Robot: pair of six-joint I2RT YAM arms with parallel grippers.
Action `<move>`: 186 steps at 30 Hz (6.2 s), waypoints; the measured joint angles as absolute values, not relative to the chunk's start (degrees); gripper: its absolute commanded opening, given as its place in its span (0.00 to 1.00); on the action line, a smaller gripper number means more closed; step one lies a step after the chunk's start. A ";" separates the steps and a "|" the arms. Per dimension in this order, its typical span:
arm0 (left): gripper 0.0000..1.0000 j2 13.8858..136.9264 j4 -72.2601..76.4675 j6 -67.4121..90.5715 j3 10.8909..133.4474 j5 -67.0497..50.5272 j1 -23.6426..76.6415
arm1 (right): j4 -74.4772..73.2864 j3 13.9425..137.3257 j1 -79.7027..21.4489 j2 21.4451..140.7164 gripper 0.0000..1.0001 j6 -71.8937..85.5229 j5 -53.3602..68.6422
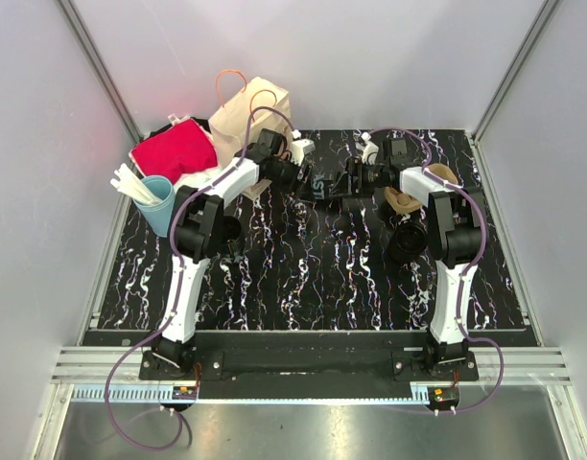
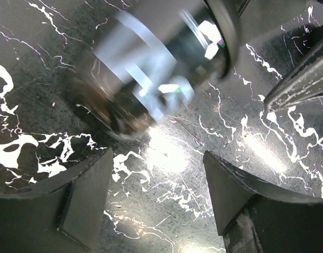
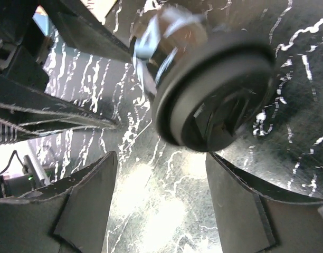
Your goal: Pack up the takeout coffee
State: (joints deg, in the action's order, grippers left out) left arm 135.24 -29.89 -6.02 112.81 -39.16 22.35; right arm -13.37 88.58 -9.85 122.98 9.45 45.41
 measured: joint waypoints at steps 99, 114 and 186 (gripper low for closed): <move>0.73 116.09 -29.63 -1.32 96.53 -52.42 22.20 | -35.05 87.94 -21.17 97.21 0.28 -33.26 6.00; 0.74 115.57 -27.57 -6.26 86.46 -51.07 20.05 | -33.89 71.75 -30.41 89.65 0.30 -43.57 -3.84; 0.83 125.08 -38.87 -5.72 117.89 -35.92 34.46 | -32.23 77.54 -11.29 95.90 0.77 -9.21 25.89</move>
State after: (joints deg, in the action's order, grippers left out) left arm 125.08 -38.87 -5.72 117.89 -35.92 34.46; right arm -32.23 77.54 -11.29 95.90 -9.21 25.89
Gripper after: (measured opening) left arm 0.824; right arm 0.795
